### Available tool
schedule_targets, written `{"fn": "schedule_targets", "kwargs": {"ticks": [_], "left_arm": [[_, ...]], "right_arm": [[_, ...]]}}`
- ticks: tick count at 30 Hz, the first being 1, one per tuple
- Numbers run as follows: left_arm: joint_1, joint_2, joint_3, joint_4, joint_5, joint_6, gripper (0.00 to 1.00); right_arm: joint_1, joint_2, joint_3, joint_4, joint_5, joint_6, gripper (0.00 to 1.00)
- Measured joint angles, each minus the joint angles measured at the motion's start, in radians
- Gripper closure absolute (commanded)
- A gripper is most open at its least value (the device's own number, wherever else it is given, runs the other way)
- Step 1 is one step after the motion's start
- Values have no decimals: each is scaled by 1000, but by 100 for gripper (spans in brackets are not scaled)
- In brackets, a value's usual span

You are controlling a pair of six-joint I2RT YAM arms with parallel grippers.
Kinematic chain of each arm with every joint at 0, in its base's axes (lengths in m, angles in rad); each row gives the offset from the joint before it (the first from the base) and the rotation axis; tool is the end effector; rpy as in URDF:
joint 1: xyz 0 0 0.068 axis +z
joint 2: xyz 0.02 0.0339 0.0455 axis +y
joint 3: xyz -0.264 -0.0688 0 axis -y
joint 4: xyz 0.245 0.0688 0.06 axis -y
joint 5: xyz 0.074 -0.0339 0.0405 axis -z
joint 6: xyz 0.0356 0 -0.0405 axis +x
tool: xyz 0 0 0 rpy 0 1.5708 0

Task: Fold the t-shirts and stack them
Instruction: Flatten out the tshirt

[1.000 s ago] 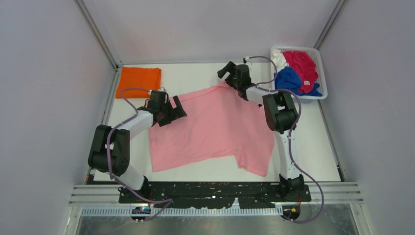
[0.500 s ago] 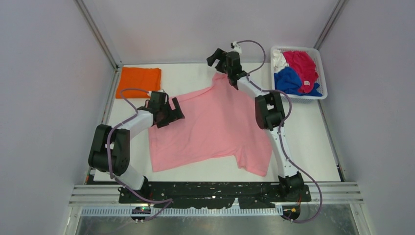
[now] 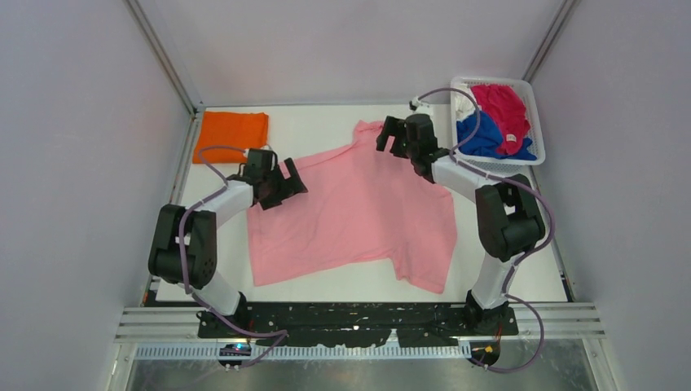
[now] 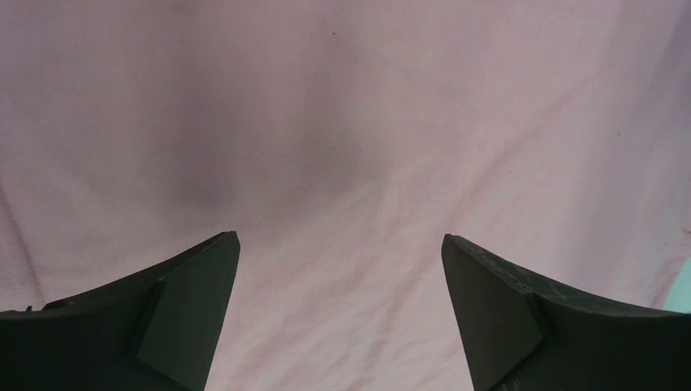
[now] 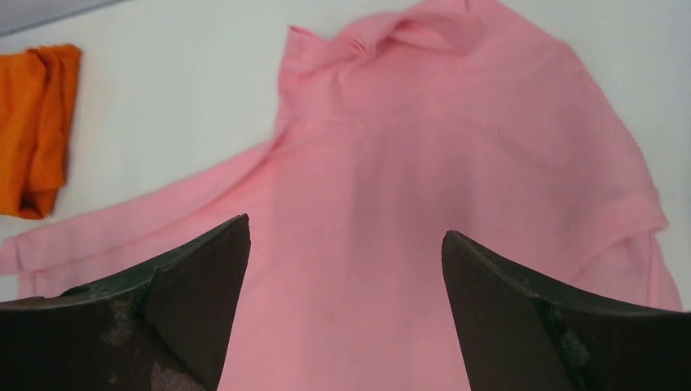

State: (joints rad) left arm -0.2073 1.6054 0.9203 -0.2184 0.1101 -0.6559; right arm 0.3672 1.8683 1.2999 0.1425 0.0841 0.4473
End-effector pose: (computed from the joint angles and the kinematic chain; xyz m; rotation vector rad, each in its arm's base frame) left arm 0.3168 -0.0706 0.1829 -0.5168 2.4829 -0.4946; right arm 0.4079 0.1537 0.2394 0.1357 2.0176 0.4379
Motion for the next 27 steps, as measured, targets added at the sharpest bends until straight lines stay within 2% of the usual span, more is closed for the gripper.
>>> {"fn": "schedule_targets", "kwargs": {"ticks": [6, 14, 22, 27], "left_arm": [[-8, 28, 0, 7, 33, -14, 0], [-49, 12, -45, 18, 30, -18, 0], [-110, -155, -224, 54, 20, -34, 0], [-175, -293, -339, 45, 13, -55, 0]], "right_arm": [[0, -48, -205, -56, 30, 11, 5], [6, -111, -338, -153, 69, 52, 2], [54, -473, -672, -270, 81, 182, 2], [132, -684, -785, -428, 82, 269, 3]]}}
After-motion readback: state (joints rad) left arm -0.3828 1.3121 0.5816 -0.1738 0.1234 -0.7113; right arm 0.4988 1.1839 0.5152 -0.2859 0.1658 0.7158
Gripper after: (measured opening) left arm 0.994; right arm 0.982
